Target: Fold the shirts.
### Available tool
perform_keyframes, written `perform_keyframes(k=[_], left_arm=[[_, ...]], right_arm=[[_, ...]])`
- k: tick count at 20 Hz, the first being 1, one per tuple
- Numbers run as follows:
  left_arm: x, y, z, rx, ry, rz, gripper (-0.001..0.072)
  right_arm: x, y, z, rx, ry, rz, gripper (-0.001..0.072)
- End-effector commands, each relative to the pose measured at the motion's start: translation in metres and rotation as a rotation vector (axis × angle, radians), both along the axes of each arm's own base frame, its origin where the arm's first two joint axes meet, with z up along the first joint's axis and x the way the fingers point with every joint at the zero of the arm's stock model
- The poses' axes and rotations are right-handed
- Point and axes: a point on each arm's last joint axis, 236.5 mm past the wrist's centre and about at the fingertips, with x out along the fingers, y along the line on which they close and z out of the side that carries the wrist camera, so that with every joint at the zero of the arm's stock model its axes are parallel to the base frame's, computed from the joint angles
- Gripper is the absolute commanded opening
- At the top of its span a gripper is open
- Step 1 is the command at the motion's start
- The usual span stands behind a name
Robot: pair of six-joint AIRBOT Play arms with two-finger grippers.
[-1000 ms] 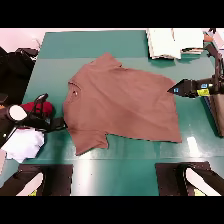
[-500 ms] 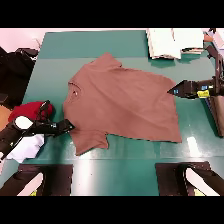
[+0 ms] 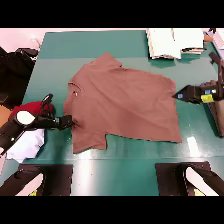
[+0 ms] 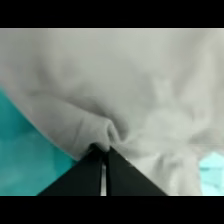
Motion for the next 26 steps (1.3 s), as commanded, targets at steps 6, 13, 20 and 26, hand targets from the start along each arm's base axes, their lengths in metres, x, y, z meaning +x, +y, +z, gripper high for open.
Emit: perform_keyframes(k=[6, 13, 20, 26], left_arm=[[0.023, -0.001, 0.048, 0.051, -0.116, -0.107, 0.0022], [0.024, -0.001, 0.049, 0.048, -0.118, -0.104, 0.0022], [0.025, -0.003, 0.071, 0.045, -0.165, -0.116, 0.0021], [0.029, 0.006, 0.31, 0.099, -0.762, -0.104, 0.002]], right_arm=[[-0.122, -0.084, -0.146, -0.041, 0.521, -0.303, 0.0521], [-0.117, -0.041, -0.177, 0.119, 0.623, -0.248, 0.0502], [-0.1, -0.01, -0.163, 0.02, 0.526, -0.052, 0.0021], [0.004, -0.014, 0.054, -0.152, -0.208, -0.038, 0.0021]])
